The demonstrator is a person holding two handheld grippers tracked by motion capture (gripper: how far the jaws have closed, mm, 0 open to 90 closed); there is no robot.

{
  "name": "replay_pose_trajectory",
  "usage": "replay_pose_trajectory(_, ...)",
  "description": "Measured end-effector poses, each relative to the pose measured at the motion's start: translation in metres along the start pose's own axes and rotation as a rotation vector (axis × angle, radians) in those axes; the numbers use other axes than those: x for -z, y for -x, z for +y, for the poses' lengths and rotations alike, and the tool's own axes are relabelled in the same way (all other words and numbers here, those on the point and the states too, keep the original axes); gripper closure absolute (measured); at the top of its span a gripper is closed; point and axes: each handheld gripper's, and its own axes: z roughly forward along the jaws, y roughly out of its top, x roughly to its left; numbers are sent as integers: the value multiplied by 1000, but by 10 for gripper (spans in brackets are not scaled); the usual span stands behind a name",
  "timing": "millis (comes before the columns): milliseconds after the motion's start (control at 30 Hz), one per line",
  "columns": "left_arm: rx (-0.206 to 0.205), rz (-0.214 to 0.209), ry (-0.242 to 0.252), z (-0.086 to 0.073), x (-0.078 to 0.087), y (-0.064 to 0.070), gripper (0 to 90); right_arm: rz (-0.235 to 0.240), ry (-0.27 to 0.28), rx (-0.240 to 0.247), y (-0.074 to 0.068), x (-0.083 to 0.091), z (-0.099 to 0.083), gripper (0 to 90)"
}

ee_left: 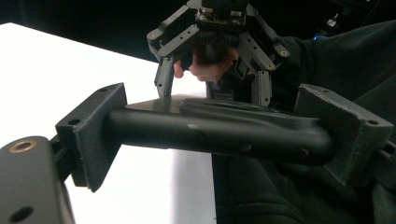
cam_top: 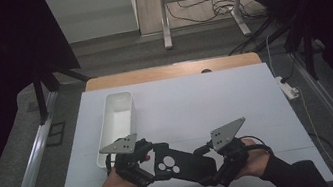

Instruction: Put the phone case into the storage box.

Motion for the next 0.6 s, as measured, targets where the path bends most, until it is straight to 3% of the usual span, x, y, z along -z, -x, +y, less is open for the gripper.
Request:
replay_pose_trajectory(500, 24, 16, -3, 4, 2, 0, 142, -19, 10, 13, 1, -2, -1, 121)
replay_pose_trajectory(600, 33, 31, -5, 5, 4, -1, 144, -48, 8, 7, 3, -1, -3, 90)
